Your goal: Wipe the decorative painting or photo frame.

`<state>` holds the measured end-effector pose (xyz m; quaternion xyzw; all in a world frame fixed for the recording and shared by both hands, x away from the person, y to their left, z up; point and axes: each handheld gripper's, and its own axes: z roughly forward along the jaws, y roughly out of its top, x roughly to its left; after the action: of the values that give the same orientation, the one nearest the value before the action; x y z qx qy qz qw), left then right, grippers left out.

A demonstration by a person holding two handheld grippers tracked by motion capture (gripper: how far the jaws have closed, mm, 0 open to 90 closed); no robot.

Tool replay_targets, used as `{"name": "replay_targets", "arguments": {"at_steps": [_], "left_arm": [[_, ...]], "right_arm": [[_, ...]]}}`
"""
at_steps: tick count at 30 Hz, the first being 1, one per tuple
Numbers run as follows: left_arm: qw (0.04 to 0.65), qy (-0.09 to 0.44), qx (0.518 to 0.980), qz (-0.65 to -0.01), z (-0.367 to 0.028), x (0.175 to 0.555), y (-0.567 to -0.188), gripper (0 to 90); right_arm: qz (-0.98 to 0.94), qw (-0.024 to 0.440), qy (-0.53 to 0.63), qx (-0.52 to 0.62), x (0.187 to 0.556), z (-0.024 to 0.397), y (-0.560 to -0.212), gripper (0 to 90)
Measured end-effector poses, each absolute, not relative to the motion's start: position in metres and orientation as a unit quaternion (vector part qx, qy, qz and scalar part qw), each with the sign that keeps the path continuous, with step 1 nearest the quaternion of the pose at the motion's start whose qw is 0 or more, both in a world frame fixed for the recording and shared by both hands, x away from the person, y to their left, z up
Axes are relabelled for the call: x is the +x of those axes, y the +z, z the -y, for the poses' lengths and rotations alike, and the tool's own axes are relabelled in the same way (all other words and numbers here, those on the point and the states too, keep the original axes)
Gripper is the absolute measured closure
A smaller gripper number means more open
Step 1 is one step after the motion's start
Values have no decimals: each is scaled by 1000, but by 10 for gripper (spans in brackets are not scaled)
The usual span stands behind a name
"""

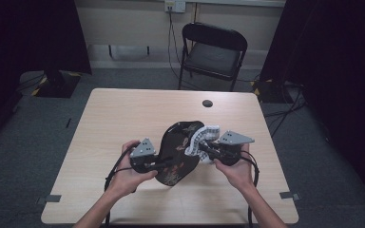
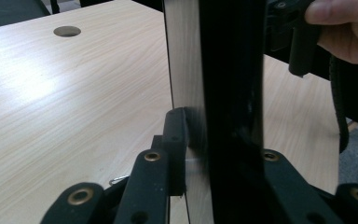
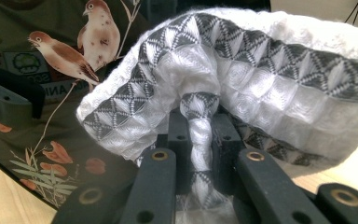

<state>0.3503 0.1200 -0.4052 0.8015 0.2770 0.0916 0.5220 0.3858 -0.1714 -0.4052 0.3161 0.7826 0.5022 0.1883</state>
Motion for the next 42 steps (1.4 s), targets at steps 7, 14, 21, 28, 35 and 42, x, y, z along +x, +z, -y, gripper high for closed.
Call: {"name": "replay_targets", "arguments": {"at_steps": [7, 14, 21, 28, 35, 42], "left_arm": [[527, 89, 800, -272, -129, 343, -391, 716], [524, 107, 793, -292, -131, 346, -392, 790], [529, 107, 791, -289, -130, 347, -392, 788], [531, 109, 789, -289, -128, 346, -392, 776], [533, 105, 787, -293, -128, 346, -392, 775], [534, 109, 785, -293, -128, 346, -393, 774]], "right_arm": [[-783, 188, 502, 316, 386, 171, -406, 818], [-786, 185, 502, 310, 384, 168, -407, 819], [-801, 168, 499, 285, 379, 158, -408, 819], [-786, 181, 503, 311, 386, 170, -409, 819], [-802, 162, 501, 281, 380, 158, -412, 818], [-792, 166, 502, 304, 385, 165, -414, 817]]}}
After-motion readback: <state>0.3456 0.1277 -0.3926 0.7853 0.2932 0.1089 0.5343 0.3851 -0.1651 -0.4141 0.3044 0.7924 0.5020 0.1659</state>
